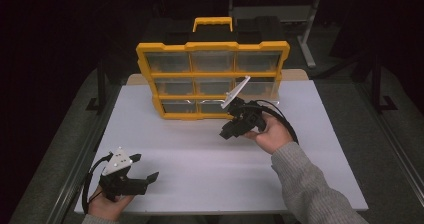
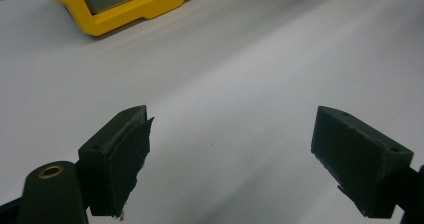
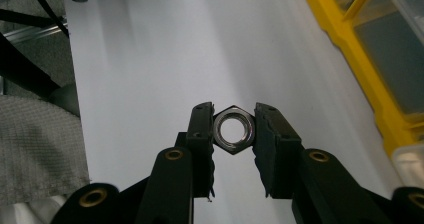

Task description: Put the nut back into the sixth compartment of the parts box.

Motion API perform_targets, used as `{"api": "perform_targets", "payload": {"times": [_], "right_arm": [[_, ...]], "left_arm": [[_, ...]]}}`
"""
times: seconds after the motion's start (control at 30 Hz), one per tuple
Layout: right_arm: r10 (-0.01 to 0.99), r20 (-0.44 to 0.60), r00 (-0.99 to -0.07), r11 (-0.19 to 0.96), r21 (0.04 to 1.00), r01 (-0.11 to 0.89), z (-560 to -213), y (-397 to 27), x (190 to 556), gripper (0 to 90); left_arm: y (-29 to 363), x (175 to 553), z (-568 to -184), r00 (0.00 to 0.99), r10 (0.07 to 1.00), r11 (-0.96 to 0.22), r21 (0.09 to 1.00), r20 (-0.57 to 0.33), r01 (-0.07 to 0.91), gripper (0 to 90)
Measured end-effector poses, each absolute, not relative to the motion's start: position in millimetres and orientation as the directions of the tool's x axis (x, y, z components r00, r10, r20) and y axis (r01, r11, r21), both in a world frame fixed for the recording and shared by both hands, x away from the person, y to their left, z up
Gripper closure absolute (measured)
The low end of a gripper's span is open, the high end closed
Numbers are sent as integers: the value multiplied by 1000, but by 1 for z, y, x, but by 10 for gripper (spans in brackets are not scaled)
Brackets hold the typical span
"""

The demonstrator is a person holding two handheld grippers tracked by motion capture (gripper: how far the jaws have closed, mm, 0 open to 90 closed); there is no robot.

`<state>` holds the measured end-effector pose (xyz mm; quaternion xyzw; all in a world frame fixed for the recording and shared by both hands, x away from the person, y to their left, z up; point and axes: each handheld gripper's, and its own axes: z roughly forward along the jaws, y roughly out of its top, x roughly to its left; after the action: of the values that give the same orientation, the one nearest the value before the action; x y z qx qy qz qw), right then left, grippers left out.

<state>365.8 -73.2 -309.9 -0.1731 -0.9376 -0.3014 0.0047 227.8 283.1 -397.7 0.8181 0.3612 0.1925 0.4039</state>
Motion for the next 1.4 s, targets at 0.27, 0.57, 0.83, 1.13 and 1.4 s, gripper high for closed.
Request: {"api": "perform_targets", "payload": {"times": [0.27,0.57,0.83,1.13,1.4], "right_arm": [[341,116,-933,736,584,342,-285,-83,372,691],[370,99,-924,724,593,353,-256,-95,378,691],[390,82,-917,715,601,358,-232,-101,384,691],[440,56,-896,700,604,381,-210,-112,393,691],[513,57,-857,666,604,439,-204,-135,404,691]], "left_arm": [[285,228,-396,665,746,-419,799,33,431,152],[283,228,-397,664,747,-413,802,29,430,152],[282,227,-398,660,751,-400,809,20,431,153],[282,227,-397,664,748,-407,806,23,431,152],[283,228,-397,666,745,-412,804,26,429,152]]}}
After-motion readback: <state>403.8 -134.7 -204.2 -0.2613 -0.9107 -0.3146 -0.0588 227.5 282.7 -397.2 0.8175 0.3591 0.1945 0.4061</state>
